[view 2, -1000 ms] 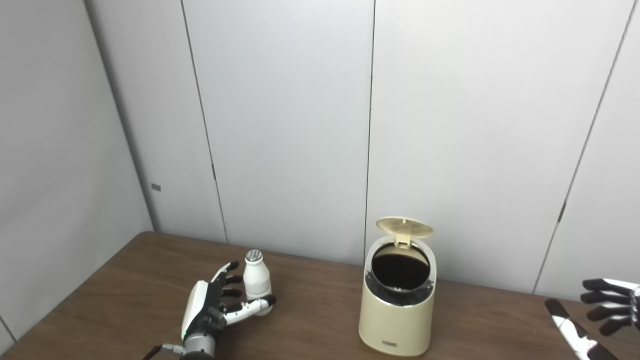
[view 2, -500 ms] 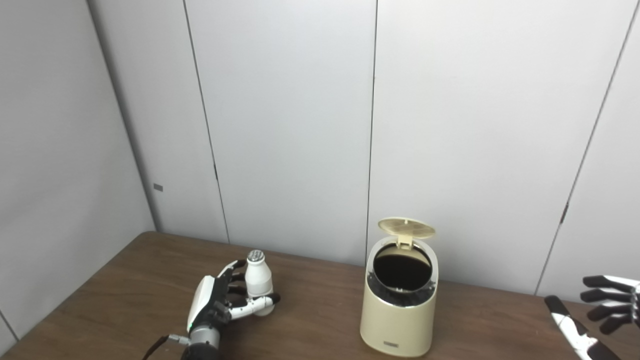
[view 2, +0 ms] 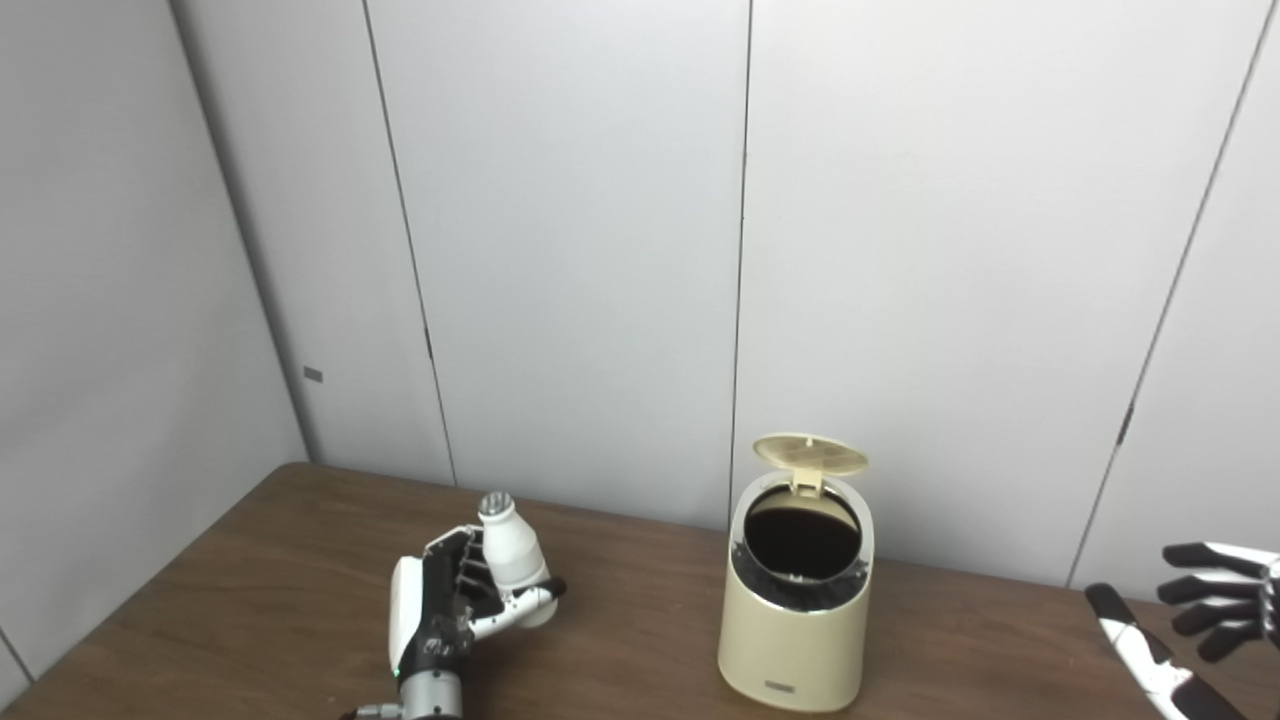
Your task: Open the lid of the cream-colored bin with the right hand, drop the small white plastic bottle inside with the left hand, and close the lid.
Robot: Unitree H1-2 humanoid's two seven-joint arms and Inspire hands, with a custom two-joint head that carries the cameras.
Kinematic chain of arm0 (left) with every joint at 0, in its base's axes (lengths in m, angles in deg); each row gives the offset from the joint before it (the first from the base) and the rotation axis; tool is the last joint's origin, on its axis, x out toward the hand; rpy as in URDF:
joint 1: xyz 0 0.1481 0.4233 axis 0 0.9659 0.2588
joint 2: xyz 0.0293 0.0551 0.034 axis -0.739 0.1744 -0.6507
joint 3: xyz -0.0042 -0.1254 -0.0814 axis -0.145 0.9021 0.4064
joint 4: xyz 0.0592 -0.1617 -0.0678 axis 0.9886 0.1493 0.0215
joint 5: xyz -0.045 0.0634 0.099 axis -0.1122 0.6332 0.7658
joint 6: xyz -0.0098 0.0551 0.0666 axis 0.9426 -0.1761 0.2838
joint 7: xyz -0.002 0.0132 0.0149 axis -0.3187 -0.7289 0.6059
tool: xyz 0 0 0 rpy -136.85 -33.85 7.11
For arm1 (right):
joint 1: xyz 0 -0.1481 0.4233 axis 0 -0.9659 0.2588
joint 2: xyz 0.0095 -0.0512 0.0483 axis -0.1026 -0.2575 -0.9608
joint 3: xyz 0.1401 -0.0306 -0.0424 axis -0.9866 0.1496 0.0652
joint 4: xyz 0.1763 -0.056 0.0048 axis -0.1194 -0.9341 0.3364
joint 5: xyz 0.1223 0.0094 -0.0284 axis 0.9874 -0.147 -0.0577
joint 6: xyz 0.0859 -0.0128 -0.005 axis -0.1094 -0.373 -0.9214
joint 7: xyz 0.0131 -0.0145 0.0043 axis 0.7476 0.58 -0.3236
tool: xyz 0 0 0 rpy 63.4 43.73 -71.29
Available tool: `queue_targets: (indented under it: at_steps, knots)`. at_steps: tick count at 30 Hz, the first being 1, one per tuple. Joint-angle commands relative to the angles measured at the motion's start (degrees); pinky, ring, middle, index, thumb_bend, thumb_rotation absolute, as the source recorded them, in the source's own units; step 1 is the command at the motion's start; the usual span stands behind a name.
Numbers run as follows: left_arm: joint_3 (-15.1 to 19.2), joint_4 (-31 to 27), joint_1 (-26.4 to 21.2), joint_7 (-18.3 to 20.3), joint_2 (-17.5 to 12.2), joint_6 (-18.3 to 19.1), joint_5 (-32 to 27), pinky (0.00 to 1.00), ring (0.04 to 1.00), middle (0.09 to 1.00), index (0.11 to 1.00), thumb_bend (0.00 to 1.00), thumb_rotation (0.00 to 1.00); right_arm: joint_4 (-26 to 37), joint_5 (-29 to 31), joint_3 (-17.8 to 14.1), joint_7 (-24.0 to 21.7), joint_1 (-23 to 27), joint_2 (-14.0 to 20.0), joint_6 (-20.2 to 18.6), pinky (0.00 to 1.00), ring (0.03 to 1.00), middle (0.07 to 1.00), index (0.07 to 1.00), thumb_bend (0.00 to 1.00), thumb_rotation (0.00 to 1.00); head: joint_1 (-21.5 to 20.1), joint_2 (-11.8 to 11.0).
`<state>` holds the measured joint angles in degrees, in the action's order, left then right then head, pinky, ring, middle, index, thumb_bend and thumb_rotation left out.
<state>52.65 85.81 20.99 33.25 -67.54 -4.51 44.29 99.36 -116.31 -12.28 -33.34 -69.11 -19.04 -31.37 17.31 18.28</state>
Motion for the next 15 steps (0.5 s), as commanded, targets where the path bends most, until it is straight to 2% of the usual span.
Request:
queue_targets:
  at_steps: [1, 13, 15]
  knots:
    - [0.3, -0.7, -2.7, -1.2, -0.8, -2.3, 0.6, 0.28, 0.388, 0.463, 0.506, 0.50, 0.00, 1.9, -0.5, 0.1, 0.1, 1.7, 0.0, 0.5, 0.15, 0.247, 0.318, 0.489, 0.48, 0.15, 0.1, -0.1]
    - [0.4, -1.6, -2.3, -1.6, -1.1, -3.3, 0.8, 0.24, 0.357, 0.453, 0.537, 0.50, 0.00, 2.9, -0.8, 0.3, -0.2, 1.7, -0.6, -0.7, 0.14, 0.247, 0.353, 0.488, 0.48, 0.15, -0.2, -0.1]
    - [0.4, -2.3, -2.2, -1.4, -0.9, -3.5, 0.5, 0.24, 0.364, 0.449, 0.534, 0.50, 0.00, 3.1, -1.2, 0.4, -0.2, 1.7, -0.6, -1.2, 0.18, 0.295, 0.391, 0.488, 0.48, 0.15, -0.2, -0.1]
